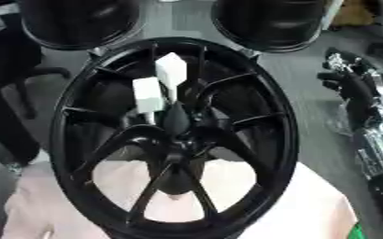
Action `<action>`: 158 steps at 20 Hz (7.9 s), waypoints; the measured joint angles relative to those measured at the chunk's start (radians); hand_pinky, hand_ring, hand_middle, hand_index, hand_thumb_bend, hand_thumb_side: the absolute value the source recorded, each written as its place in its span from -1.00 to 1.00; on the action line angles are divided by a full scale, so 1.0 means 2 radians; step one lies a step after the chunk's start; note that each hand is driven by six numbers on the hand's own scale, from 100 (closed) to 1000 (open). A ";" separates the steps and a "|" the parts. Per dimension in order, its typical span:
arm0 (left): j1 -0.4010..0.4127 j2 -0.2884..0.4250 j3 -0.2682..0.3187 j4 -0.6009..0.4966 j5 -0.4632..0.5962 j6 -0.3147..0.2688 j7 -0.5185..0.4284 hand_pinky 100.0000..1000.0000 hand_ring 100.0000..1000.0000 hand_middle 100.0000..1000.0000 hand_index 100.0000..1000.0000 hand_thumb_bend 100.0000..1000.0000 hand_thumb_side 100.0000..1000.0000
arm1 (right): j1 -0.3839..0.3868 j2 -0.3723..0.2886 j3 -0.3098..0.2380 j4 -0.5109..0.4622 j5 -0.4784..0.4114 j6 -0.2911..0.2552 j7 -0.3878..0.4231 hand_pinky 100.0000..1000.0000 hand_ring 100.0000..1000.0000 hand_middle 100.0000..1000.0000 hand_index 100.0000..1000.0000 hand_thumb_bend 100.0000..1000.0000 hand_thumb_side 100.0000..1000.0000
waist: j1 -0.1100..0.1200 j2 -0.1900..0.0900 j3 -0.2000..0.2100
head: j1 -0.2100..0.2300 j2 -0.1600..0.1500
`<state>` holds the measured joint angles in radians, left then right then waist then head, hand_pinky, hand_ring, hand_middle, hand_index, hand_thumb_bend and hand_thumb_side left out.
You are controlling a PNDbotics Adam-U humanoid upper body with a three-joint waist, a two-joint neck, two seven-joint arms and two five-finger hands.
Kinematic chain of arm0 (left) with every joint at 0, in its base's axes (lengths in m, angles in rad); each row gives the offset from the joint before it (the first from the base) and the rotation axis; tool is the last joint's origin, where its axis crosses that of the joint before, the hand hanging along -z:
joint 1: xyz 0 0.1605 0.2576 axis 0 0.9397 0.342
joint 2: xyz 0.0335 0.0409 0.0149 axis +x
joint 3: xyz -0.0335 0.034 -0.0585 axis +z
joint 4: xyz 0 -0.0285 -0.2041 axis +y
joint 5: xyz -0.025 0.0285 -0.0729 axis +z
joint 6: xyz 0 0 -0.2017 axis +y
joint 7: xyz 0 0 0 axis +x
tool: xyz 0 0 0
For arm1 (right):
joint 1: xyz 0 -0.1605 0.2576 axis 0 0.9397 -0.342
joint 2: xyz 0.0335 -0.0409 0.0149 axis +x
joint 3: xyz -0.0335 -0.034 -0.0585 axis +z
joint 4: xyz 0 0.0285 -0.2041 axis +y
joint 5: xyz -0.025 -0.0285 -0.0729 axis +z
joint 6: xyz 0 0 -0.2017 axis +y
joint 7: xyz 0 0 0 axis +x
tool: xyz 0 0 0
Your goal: Pull the pin out of the wheel hub.
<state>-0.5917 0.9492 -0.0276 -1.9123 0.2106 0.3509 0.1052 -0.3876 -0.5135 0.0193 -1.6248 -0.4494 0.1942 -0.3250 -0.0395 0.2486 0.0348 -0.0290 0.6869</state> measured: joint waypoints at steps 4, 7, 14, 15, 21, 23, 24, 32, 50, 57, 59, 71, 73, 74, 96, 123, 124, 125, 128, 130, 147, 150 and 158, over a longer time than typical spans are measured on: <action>-0.017 0.052 -0.052 -0.025 0.000 0.032 -0.031 0.58 0.50 0.45 0.61 -0.45 -0.34 | -0.001 0.000 0.003 0.000 0.000 0.002 0.002 0.59 0.31 0.24 0.60 -0.80 -0.16 | 0.005 0.000 -0.003 | 0.000 0.003; -0.024 0.090 -0.090 -0.035 -0.005 0.049 -0.054 0.61 0.53 0.47 0.62 -0.36 -0.27 | -0.006 -0.001 0.008 0.000 0.000 0.005 0.006 0.59 0.31 0.24 0.60 -0.80 -0.17 | 0.010 -0.001 -0.008 | 0.001 0.007; -0.062 0.120 -0.183 -0.039 -0.014 0.062 -0.111 0.62 0.53 0.47 0.59 -0.20 -0.22 | -0.009 -0.007 0.013 0.000 0.002 0.007 0.011 0.59 0.31 0.23 0.60 -0.79 -0.17 | 0.019 -0.004 -0.008 | 0.000 0.012; -0.074 0.119 -0.196 -0.039 -0.015 0.066 -0.119 0.61 0.52 0.45 0.58 -0.16 -0.15 | -0.008 -0.008 0.013 0.000 0.002 0.007 0.011 0.59 0.31 0.23 0.60 -0.79 -0.17 | 0.019 -0.005 -0.008 | 0.000 0.013; -0.145 0.081 -0.262 -0.040 -0.024 0.101 -0.164 0.58 0.50 0.44 0.64 -0.09 0.01 | -0.004 -0.009 0.015 0.000 0.002 0.008 0.012 0.59 0.30 0.23 0.59 -0.79 -0.16 | 0.020 -0.010 -0.006 | -0.016 0.016; -0.171 0.065 -0.279 -0.040 -0.027 0.117 -0.179 0.58 0.50 0.44 0.65 -0.09 0.01 | -0.002 -0.009 0.015 0.000 0.002 0.008 0.012 0.59 0.30 0.23 0.59 -0.79 -0.16 | 0.022 -0.010 -0.003 | -0.019 0.016; -0.183 0.058 -0.286 -0.040 -0.027 0.124 -0.188 0.58 0.50 0.44 0.65 -0.09 0.01 | -0.001 -0.009 0.015 0.000 0.002 0.008 0.012 0.59 0.30 0.23 0.59 -0.79 -0.16 | 0.022 -0.010 -0.002 | -0.021 0.016; -0.246 0.000 -0.333 -0.027 -0.050 0.186 -0.250 0.65 0.58 0.55 0.73 0.01 0.06 | 0.000 -0.009 0.015 0.000 0.002 0.008 0.012 0.59 0.30 0.23 0.59 -0.78 -0.16 | 0.025 -0.010 0.004 | -0.022 0.020; -0.290 -0.082 -0.351 0.040 -0.162 0.162 -0.333 0.62 0.55 0.52 0.62 -0.07 -0.16 | 0.001 -0.009 0.015 0.003 0.002 0.007 0.012 0.59 0.31 0.23 0.59 -0.78 -0.16 | 0.025 -0.005 0.007 | -0.017 0.020; -0.290 -0.097 -0.351 0.067 -0.191 0.142 -0.353 0.61 0.54 0.51 0.60 -0.15 -0.24 | 0.001 -0.009 0.015 0.003 0.002 0.007 0.012 0.59 0.31 0.23 0.59 -0.78 -0.15 | 0.025 -0.002 0.004 | -0.013 0.018; -0.290 -0.101 -0.351 0.073 -0.196 0.138 -0.357 0.61 0.54 0.50 0.60 -0.15 -0.23 | 0.001 -0.009 0.015 0.003 0.002 0.007 0.013 0.59 0.31 0.23 0.59 -0.78 -0.15 | 0.025 0.000 0.003 | -0.012 0.017; -0.285 -0.114 -0.357 0.112 -0.217 0.117 -0.377 0.58 0.52 0.48 0.58 -0.20 -0.06 | 0.001 -0.006 0.015 0.003 0.002 0.006 0.013 0.59 0.31 0.23 0.59 -0.77 -0.15 | 0.024 0.008 -0.002 | -0.008 0.016; -0.284 -0.114 -0.358 0.117 -0.218 0.116 -0.379 0.58 0.52 0.48 0.57 -0.20 -0.04 | 0.001 -0.005 0.015 0.003 0.002 0.006 0.013 0.59 0.31 0.23 0.59 -0.77 -0.15 | 0.024 0.009 -0.002 | -0.008 0.016; -0.283 -0.115 -0.359 0.120 -0.218 0.115 -0.380 0.58 0.51 0.47 0.57 -0.20 -0.04 | 0.001 -0.005 0.015 0.003 0.002 0.006 0.013 0.59 0.31 0.23 0.59 -0.77 -0.15 | 0.024 0.009 -0.002 | -0.007 0.016; -0.278 -0.141 -0.360 0.149 -0.226 0.107 -0.387 0.48 0.43 0.37 0.46 -0.36 -0.15 | 0.000 -0.004 0.015 0.004 0.002 0.005 0.014 0.59 0.31 0.23 0.59 -0.77 -0.14 | 0.020 0.018 -0.007 | 0.001 0.011; -0.271 -0.120 -0.337 0.105 -0.246 0.121 -0.374 0.32 0.16 -0.02 -0.22 -0.91 -0.79 | 0.007 0.000 0.015 0.009 0.002 0.004 0.012 0.59 0.30 0.22 0.59 -0.78 -0.12 | 0.024 0.021 -0.006 | 0.000 0.007; -0.271 -0.112 -0.331 0.095 -0.246 0.120 -0.375 0.32 0.16 -0.02 -0.22 -0.91 -0.79 | 0.008 0.000 0.015 0.009 0.002 0.004 0.012 0.59 0.30 0.22 0.59 -0.78 -0.12 | 0.025 0.021 -0.006 | 0.000 0.007; -0.270 -0.103 -0.323 0.084 -0.246 0.120 -0.375 0.33 0.16 -0.03 -0.24 -0.89 -0.86 | 0.009 0.000 0.015 0.010 0.002 0.004 0.012 0.59 0.30 0.22 0.59 -0.78 -0.12 | 0.025 0.021 -0.005 | -0.001 0.007; -0.257 -0.070 -0.291 0.045 -0.246 0.116 -0.379 0.34 0.15 -0.05 -0.25 -0.88 -0.97 | 0.009 -0.001 0.015 0.010 0.002 0.004 0.012 0.59 0.30 0.22 0.59 -0.78 -0.12 | 0.025 0.021 -0.004 | -0.005 0.007; -0.243 -0.045 -0.257 0.014 -0.241 0.116 -0.379 0.36 0.14 -0.06 -0.27 -0.92 -1.00 | 0.009 -0.001 0.015 0.010 0.002 0.003 0.011 0.59 0.29 0.21 0.59 -0.78 -0.13 | 0.026 0.021 -0.001 | -0.007 0.008; 0.152 0.023 0.045 -0.008 -0.138 0.090 -0.117 0.62 0.56 0.61 0.65 0.10 0.00 | 0.010 -0.005 -0.007 0.006 -0.011 -0.004 -0.015 0.59 0.28 0.21 0.60 -0.74 -0.18 | 0.003 0.019 0.023 | -0.028 0.002; 0.178 0.008 0.058 0.013 -0.189 0.081 -0.092 0.69 0.61 0.67 0.80 0.94 1.00 | 0.009 -0.005 -0.007 0.006 -0.011 -0.004 -0.016 0.59 0.28 0.21 0.60 -0.74 -0.17 | 0.001 0.019 0.023 | -0.028 0.002; 0.182 -0.017 0.074 0.037 -0.255 0.107 -0.078 0.58 0.49 0.52 0.53 -0.04 0.43 | 0.009 -0.003 -0.007 0.006 -0.012 -0.005 -0.016 0.59 0.28 0.21 0.60 -0.74 -0.18 | 0.000 0.018 0.017 | -0.026 0.002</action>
<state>-0.2283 0.9156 0.1202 -1.8390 -0.2999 0.5658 -0.0499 -0.3691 -0.5203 0.0053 -1.6130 -0.4729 0.1834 -0.3572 -0.0398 0.2855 0.0682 -0.0803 0.6910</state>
